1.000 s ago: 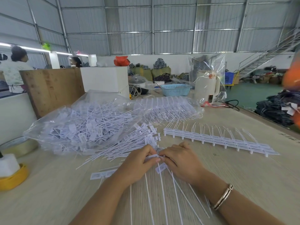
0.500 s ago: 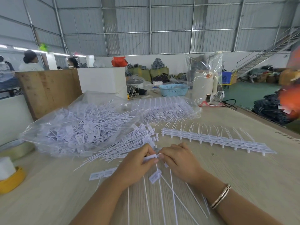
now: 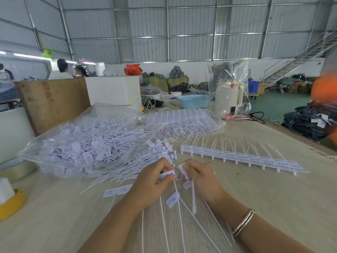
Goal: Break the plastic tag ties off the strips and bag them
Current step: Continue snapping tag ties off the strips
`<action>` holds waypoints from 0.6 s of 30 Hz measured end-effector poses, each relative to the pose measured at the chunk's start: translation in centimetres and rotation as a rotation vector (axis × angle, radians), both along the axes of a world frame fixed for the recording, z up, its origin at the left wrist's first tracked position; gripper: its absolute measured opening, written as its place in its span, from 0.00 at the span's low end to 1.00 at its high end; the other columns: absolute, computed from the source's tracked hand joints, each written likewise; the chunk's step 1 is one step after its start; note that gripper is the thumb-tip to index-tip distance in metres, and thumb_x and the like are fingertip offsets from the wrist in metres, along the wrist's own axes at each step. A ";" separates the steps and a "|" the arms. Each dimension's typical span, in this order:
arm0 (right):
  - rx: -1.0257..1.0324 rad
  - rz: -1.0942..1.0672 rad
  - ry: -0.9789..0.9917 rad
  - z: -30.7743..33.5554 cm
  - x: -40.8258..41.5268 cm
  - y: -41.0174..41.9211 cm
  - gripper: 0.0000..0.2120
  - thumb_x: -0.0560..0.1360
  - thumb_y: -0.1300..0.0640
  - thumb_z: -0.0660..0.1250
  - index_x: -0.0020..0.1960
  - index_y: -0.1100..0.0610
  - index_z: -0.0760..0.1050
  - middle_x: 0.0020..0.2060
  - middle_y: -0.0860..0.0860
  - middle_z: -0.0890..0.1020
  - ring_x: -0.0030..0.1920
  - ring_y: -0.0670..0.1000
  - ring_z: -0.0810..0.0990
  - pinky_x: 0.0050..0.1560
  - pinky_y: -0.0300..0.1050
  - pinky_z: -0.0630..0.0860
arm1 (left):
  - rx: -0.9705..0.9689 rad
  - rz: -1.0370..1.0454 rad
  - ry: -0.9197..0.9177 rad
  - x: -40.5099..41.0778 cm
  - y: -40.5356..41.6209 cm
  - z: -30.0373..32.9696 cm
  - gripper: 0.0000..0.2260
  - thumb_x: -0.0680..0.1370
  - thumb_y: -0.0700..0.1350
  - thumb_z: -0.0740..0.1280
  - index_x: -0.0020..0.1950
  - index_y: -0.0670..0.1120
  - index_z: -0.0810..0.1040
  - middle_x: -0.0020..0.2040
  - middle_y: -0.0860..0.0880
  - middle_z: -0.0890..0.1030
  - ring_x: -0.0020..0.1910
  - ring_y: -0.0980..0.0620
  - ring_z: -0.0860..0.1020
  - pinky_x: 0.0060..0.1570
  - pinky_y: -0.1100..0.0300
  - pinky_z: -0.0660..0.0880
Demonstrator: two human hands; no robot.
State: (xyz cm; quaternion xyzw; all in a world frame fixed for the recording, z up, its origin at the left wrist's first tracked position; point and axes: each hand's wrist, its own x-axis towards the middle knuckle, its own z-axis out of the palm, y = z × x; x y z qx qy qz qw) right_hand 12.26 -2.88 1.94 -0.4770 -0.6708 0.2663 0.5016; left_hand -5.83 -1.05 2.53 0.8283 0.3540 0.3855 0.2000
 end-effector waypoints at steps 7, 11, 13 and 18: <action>0.179 -0.062 -0.458 0.0 1.6 0.1 0.04 0.71 0.50 0.70 0.46 0.48 0.80 0.38 0.42 0.80 0.37 0.39 0.72 0.45 0.44 0.69 | 0.025 0.031 -0.021 -0.7 0.2 -0.3 0.02 0.75 0.52 0.62 0.42 0.58 0.72 0.36 0.57 0.77 0.37 0.56 0.76 0.40 0.51 0.73; 0.277 0.064 -0.735 -0.4 0.0 0.1 0.12 0.69 0.43 0.67 0.49 0.46 0.79 0.41 0.39 0.76 0.45 0.41 0.71 0.50 0.44 0.59 | 0.061 0.067 -0.052 -0.9 0.5 -0.5 0.02 0.75 0.51 0.62 0.42 0.57 0.73 0.37 0.58 0.78 0.37 0.57 0.77 0.39 0.56 0.73; 0.255 0.096 -0.829 -0.7 0.1 0.1 0.14 0.69 0.39 0.67 0.50 0.44 0.79 0.43 0.40 0.75 0.48 0.42 0.70 0.52 0.44 0.58 | 0.067 0.068 -0.027 -0.9 0.4 -0.5 0.03 0.75 0.52 0.61 0.41 0.59 0.72 0.36 0.59 0.77 0.36 0.57 0.76 0.38 0.57 0.73; 0.213 0.025 -0.897 -0.5 1.3 0.6 0.13 0.72 0.39 0.63 0.53 0.42 0.77 0.46 0.40 0.75 0.51 0.43 0.70 0.49 0.44 0.56 | 0.017 0.058 0.055 -0.8 0.5 -0.9 0.03 0.75 0.51 0.61 0.43 0.59 0.72 0.37 0.59 0.75 0.36 0.56 0.75 0.38 0.54 0.72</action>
